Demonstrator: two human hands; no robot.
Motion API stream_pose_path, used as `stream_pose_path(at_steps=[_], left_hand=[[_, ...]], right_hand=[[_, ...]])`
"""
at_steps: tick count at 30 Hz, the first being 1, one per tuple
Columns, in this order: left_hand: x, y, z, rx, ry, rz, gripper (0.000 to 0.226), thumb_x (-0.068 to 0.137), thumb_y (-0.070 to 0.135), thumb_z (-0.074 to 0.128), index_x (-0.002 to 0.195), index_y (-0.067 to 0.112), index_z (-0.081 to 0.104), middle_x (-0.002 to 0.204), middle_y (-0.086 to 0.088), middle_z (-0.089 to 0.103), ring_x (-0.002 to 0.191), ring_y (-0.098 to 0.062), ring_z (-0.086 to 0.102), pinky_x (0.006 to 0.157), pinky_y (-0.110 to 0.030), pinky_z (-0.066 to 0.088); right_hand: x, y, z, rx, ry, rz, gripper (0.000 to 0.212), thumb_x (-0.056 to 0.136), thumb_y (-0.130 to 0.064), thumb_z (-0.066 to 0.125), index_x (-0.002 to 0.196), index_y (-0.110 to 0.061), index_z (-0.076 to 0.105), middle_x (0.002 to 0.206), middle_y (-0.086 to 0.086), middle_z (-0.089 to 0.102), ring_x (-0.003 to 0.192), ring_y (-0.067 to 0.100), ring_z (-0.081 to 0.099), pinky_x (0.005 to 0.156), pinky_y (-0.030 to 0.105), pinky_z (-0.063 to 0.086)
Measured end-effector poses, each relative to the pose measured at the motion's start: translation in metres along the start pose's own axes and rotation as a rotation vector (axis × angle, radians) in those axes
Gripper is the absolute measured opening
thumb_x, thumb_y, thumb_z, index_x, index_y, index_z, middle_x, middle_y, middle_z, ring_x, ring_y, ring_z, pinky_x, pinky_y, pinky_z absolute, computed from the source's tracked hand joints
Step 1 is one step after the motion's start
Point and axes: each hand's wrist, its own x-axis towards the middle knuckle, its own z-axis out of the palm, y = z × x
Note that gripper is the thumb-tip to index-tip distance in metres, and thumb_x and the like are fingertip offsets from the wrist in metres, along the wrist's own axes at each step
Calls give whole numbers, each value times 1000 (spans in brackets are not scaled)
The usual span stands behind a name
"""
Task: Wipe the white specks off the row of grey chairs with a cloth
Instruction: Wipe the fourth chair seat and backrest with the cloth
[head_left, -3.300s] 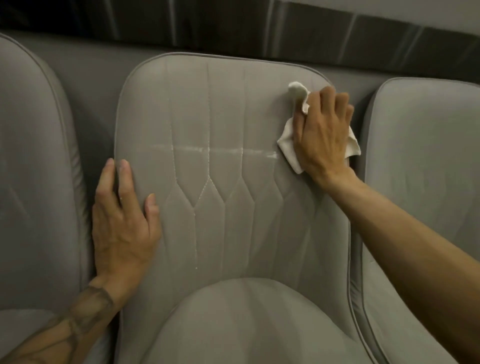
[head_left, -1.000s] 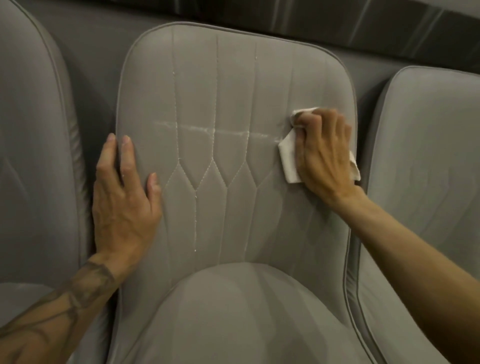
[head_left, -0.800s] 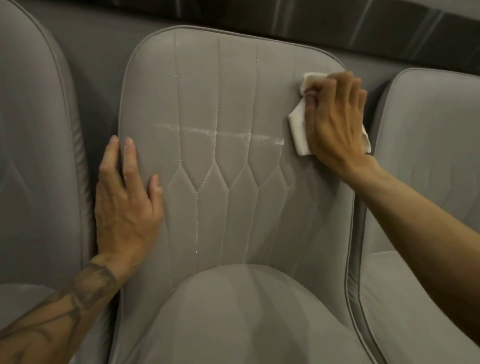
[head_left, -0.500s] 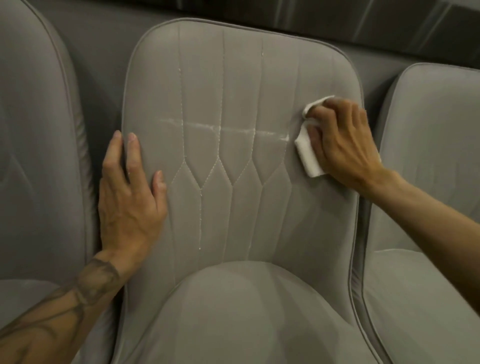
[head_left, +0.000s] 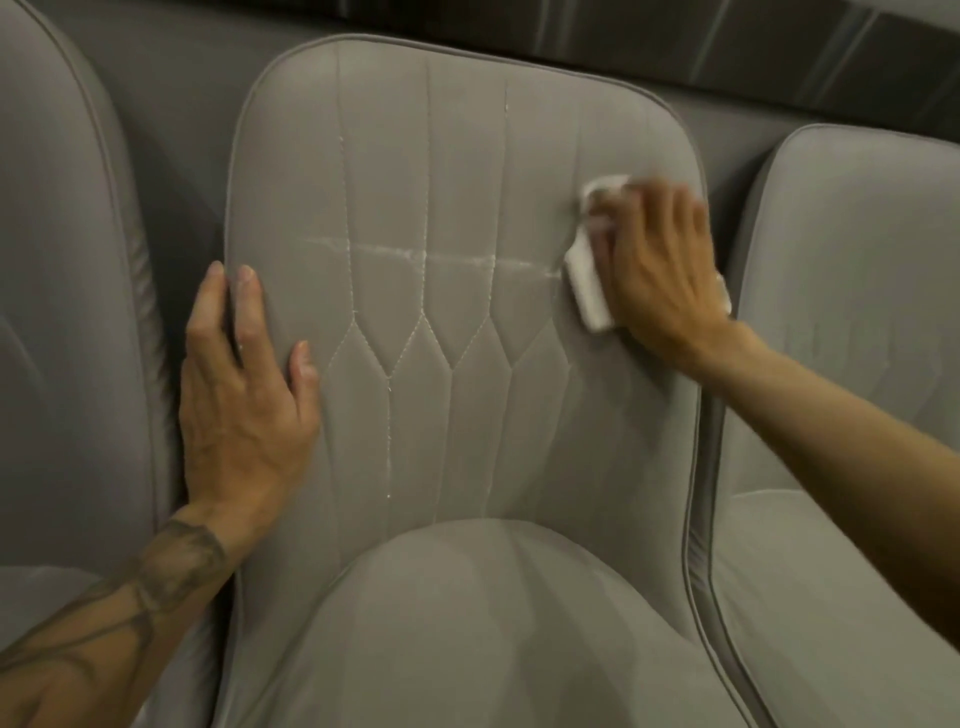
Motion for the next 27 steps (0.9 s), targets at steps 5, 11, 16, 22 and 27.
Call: stream_pose_path(at_steps=[5, 11, 16, 22, 27], left_hand=[[0, -1, 0, 3, 4, 4, 59, 109, 23, 42, 160, -1, 24, 160, -33, 30, 147, -44, 34, 118, -47, 34], [1, 0, -2, -5, -10, -4, 59, 109, 22, 43, 160, -3, 25, 159, -35, 30, 147, -45, 33, 119, -47, 32], [1, 0, -2, 1, 10, 13, 58, 110, 23, 42, 159, -4, 26, 158, -35, 31, 146, -45, 35, 118, -48, 33], [2, 0, -1, -2, 1, 17, 58, 110, 22, 41, 159, -6, 26, 159, -36, 30, 147, -46, 34, 121, -46, 30], [3, 0, 0, -7, 25, 24, 58, 110, 22, 43, 159, -5, 27, 158, -36, 31, 146, -46, 35, 121, -46, 30]], right_hand=[[-12, -17, 9, -26, 93, 240, 25, 105, -30, 41, 123, -14, 49, 115, 14, 49, 99, 29, 43, 88, 39, 33], [-91, -26, -6, 3, -214, -186, 26, 105, -26, 46, 127, -12, 51, 116, 12, 48, 97, 33, 50, 88, 44, 38], [-38, -14, 2, -31, -13, 83, 22, 105, -30, 45, 122, -17, 51, 116, 7, 44, 96, 27, 42, 84, 39, 33], [-165, -49, 0, -47, -345, -335, 29, 104, -23, 45, 129, -10, 53, 112, 12, 55, 90, 32, 53, 79, 43, 42], [-107, -25, 6, -60, -274, -284, 28, 105, -25, 40, 127, -12, 53, 114, 10, 50, 91, 31, 49, 81, 42, 37]])
